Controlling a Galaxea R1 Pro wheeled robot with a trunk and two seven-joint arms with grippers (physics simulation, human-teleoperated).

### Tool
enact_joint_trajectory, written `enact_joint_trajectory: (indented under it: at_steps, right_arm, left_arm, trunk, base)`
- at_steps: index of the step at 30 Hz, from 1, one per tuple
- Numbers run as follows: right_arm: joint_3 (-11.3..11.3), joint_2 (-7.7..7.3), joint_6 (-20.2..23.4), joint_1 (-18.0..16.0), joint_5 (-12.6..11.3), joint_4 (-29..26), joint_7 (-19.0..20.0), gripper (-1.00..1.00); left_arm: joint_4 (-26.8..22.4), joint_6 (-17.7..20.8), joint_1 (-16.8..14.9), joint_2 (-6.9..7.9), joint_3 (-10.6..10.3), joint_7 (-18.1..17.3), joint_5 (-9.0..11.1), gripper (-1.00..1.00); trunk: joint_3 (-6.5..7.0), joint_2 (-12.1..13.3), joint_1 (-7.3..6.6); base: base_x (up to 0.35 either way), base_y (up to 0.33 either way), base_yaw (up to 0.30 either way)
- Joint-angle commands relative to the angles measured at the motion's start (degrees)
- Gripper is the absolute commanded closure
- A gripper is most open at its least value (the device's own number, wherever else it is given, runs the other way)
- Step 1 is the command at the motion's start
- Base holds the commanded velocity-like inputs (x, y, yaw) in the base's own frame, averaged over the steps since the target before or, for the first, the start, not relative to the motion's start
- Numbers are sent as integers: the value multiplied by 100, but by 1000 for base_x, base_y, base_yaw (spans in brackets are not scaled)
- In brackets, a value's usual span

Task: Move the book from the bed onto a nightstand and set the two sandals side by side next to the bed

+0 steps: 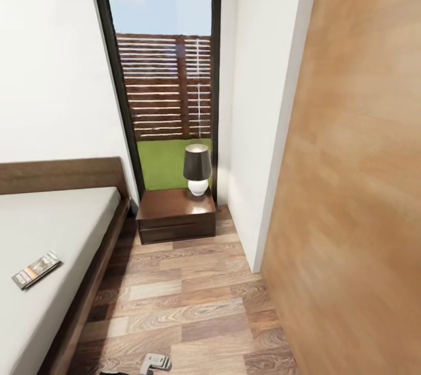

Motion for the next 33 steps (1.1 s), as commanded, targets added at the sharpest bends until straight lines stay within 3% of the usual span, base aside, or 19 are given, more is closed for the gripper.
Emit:
enact_joint_trajectory:
  at_steps: [1, 23, 33]
  right_arm:
    - [46, 0, -3, -11, -61, 21, 34, -100]
    - [46, 1, 6, -11, -61, 21, 40, -100]
    - [46, 1, 6, -11, -61, 22, 45, -100]
  left_arm:
    - [-9, 47, -3, 2, -32, -21, 45, -100]
    - [-9, 47, -3, 2, -29, -21, 45, -100]
    - [-9, 47, -3, 2, -32, -21, 45, -100]
  trunk:
    - [-12, -11, 6]
    - [-12, -11, 6]
    - [-12, -11, 6]
  base:
    - [313, 0, 0]
    - [319, 0, 1]
    - [320, 0, 171]
